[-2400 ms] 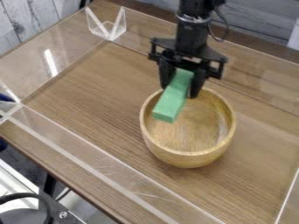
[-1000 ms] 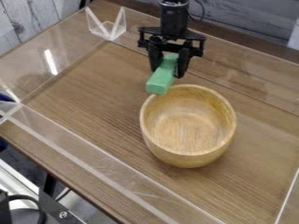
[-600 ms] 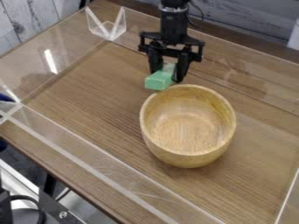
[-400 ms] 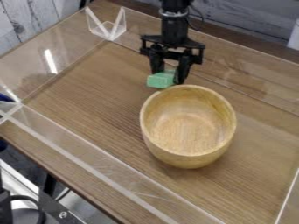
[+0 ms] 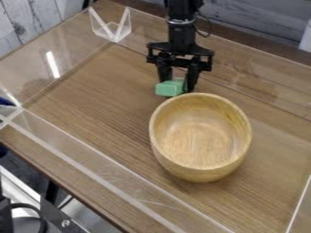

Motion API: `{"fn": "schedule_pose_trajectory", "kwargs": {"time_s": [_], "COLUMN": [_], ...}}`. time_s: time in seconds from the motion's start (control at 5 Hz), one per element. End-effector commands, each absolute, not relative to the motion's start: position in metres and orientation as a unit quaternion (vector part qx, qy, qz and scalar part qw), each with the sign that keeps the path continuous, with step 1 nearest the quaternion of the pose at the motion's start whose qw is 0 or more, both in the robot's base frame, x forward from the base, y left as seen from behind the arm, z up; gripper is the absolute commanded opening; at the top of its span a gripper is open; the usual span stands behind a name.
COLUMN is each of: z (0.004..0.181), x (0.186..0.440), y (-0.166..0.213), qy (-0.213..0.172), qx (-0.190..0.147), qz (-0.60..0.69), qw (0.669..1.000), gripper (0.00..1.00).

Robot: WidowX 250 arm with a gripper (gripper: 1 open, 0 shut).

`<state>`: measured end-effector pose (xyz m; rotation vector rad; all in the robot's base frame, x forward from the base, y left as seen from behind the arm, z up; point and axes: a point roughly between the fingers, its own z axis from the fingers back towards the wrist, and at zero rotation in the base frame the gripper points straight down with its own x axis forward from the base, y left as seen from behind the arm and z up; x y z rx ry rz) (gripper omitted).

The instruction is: Remove the green block from inside the brown bowl and put it on the table

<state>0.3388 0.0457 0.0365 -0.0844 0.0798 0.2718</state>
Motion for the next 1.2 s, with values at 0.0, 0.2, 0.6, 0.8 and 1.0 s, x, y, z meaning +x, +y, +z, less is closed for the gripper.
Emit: {"fn": "schedule_pose_trajectory", "kwargs": {"time_s": [0.0,0.2,0.6,0.8,1.0], "z": [0.049,0.056,0.057,0.052,0.057], "x": [0.351,0.353,0.353,0.351,0.351], "y": [0.043,0.042,0.041,0.041,0.042], "qy": [0.022,0.004,-0.02,-0.027,-0.053], "qx": [-0.048,-0.048,-0.049,-0.052,-0.078], "qz": [0.148,0.145,0.138,0.131,0.127], "qw": [0.988,0.988,0.989,0.99,0.987], "gripper": [0.0,0.0,0.0,0.0,0.0]}}
